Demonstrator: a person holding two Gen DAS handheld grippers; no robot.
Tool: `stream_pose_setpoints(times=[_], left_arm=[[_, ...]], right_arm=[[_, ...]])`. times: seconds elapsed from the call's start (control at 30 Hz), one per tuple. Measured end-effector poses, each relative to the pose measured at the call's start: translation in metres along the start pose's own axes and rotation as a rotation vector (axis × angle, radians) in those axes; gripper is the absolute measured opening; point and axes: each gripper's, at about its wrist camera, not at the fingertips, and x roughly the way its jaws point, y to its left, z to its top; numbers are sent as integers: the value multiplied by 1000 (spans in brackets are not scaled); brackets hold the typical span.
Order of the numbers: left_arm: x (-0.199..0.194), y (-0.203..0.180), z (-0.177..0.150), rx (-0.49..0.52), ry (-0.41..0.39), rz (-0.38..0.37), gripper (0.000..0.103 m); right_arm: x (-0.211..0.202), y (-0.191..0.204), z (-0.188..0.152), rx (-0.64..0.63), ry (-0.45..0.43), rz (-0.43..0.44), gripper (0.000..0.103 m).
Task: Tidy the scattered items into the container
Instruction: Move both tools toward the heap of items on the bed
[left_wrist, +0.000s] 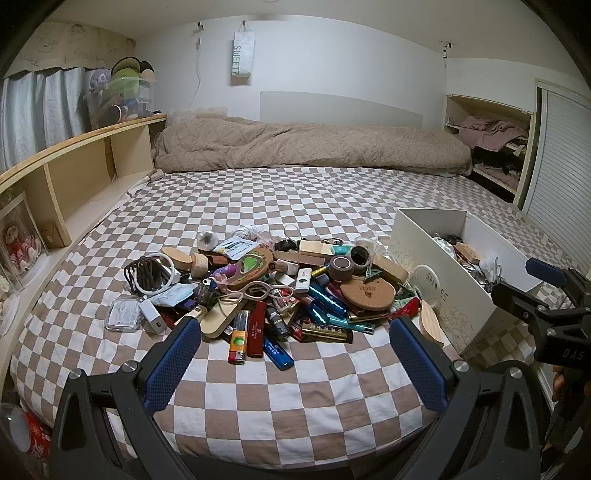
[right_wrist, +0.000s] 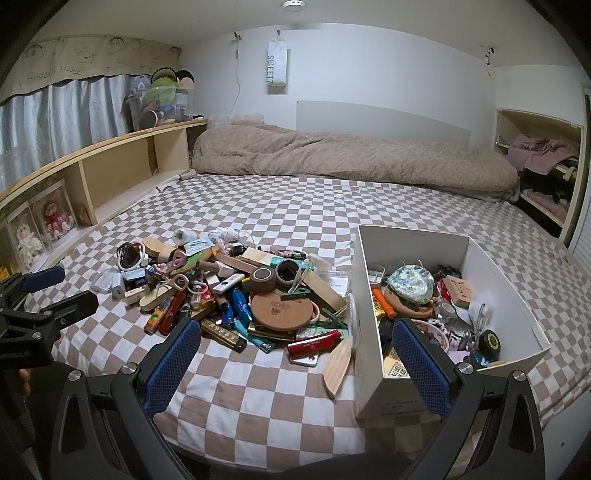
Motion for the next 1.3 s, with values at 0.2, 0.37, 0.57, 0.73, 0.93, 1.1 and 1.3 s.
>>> stream_pose_setpoints(times=[0.2,0.37,0.57,0.73,0.93,1.1,1.3], left_arm=[[0,-1,-1,-1,2,0,103],[5,-3,-3,-1,12,-6,103],[12,0,-5,-15,30,-14,103],[22,5,-11,-29,62,-19,103],[38,12,-19,-60,113,-36,103],[52,20,-22,-77,142,-32,103],[74,32,-27,-130,188,-36,103]], right_arm=[[1,1,0,-3,0,2,103],[3,1,0,-5,2,4,103],[8,3,-3,-8,16,9,103],[16,5,-6,-9,39,15,103],[31,14,-15,-15,84,36,103],[45,25,-20,-32,122,56,103],[63,32,-25,-35,171,78,103]])
